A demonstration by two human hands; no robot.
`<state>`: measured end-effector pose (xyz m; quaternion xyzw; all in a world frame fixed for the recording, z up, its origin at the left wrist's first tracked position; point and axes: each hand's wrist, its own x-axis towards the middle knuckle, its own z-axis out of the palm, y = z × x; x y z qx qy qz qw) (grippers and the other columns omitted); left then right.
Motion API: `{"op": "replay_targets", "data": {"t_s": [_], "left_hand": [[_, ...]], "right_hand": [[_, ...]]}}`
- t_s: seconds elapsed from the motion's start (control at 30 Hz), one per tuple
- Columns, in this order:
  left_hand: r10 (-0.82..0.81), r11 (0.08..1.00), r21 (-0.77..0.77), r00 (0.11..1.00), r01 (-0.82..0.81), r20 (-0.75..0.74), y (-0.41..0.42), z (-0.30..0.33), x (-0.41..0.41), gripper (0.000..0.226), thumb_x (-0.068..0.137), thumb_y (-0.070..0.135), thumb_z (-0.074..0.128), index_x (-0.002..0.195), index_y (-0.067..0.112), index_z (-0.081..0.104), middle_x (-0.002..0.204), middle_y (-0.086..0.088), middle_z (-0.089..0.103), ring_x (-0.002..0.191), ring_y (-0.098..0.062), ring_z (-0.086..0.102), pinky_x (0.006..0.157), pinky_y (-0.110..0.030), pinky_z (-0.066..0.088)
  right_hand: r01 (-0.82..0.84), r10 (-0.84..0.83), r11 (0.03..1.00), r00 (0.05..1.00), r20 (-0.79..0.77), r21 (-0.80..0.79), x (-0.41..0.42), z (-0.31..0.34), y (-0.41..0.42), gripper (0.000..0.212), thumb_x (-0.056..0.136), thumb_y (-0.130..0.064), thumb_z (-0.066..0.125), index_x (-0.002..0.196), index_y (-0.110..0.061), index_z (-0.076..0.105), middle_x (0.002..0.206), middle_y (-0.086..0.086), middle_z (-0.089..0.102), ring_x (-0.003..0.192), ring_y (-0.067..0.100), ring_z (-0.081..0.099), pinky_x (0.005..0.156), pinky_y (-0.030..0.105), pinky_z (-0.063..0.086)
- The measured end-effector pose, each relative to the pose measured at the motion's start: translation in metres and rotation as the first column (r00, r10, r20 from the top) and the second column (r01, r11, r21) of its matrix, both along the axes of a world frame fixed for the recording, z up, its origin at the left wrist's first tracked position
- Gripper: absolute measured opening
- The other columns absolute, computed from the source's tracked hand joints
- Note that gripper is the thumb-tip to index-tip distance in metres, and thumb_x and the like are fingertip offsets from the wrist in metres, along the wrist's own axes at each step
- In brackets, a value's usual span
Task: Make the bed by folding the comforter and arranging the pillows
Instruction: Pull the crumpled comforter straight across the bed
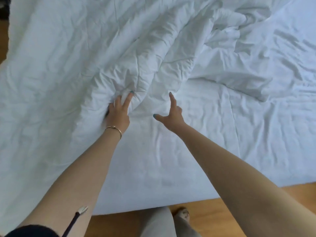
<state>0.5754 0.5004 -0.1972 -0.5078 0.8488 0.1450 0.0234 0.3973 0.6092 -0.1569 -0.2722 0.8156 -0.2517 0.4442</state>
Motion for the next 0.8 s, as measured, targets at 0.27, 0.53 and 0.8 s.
{"op": "replay_targets", "data": {"t_s": [0.27,0.53,0.8], "left_hand": [[0.068,0.972,0.232,0.914,0.029,-0.401,-0.006,0.003,0.015,0.090,0.077,0.000,0.055,0.151,0.038,0.020,0.146,0.002,0.040,0.128,-0.021,0.043,0.106,-0.031,0.037],[0.415,0.728,0.683,0.830,-0.057,-0.373,0.102,0.044,-0.020,0.092,0.074,0.018,0.052,0.137,0.069,0.009,0.134,0.024,0.049,0.090,0.005,0.059,0.073,-0.012,0.043],[0.375,0.618,0.747,0.927,-0.244,-0.007,0.227,0.066,-0.092,0.072,0.068,0.034,0.050,0.138,0.050,0.040,0.098,0.007,0.067,0.072,-0.012,0.063,0.062,-0.020,0.048]], "right_hand": [[0.055,-0.053,0.996,0.998,0.040,-0.065,-0.048,-0.026,-0.065,0.120,0.080,-0.018,0.075,0.145,-0.050,-0.021,0.153,0.019,0.020,0.126,0.033,0.044,0.096,0.042,0.048],[-0.040,0.039,0.999,0.976,-0.216,-0.001,-0.106,0.004,0.023,0.073,0.078,-0.020,0.042,0.142,-0.051,0.027,0.121,-0.002,0.061,0.095,0.025,0.060,0.082,0.036,0.052],[0.012,0.020,0.996,0.932,-0.363,0.087,-0.253,0.064,0.221,0.067,0.078,-0.018,0.039,0.135,-0.053,0.037,0.105,-0.002,0.064,0.084,0.024,0.055,0.071,0.030,0.042]]}}
